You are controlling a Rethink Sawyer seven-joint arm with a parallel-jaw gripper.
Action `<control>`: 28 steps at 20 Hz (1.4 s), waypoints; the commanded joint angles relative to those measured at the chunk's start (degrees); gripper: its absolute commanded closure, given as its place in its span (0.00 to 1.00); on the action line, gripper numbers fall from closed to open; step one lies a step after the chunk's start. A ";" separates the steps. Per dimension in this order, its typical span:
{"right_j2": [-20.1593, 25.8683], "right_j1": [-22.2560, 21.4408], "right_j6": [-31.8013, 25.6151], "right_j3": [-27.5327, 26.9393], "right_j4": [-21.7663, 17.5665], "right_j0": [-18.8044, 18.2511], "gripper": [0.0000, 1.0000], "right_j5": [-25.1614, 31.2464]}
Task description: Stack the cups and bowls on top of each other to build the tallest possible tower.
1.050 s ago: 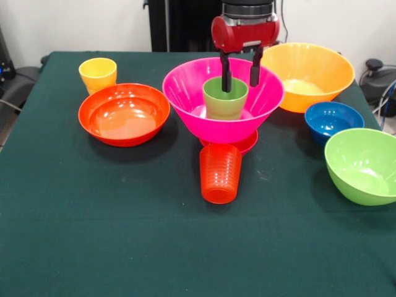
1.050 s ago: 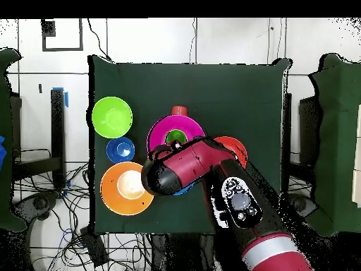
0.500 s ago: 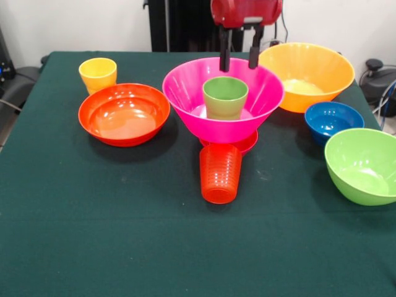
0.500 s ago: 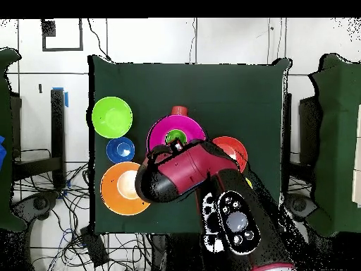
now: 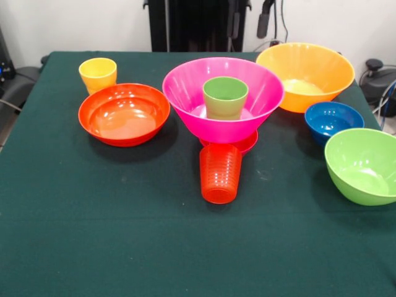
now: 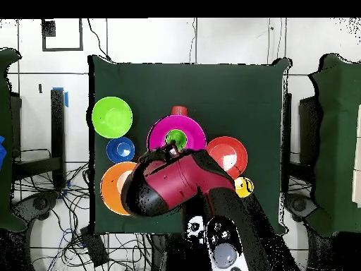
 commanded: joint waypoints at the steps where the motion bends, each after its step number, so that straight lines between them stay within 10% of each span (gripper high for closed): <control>1: -1.96 -1.38 4.19 8.14 1.81 2.33 0.00 2.93; 28: -9.91 2.92 9.06 12.59 -0.27 9.02 0.00 -8.45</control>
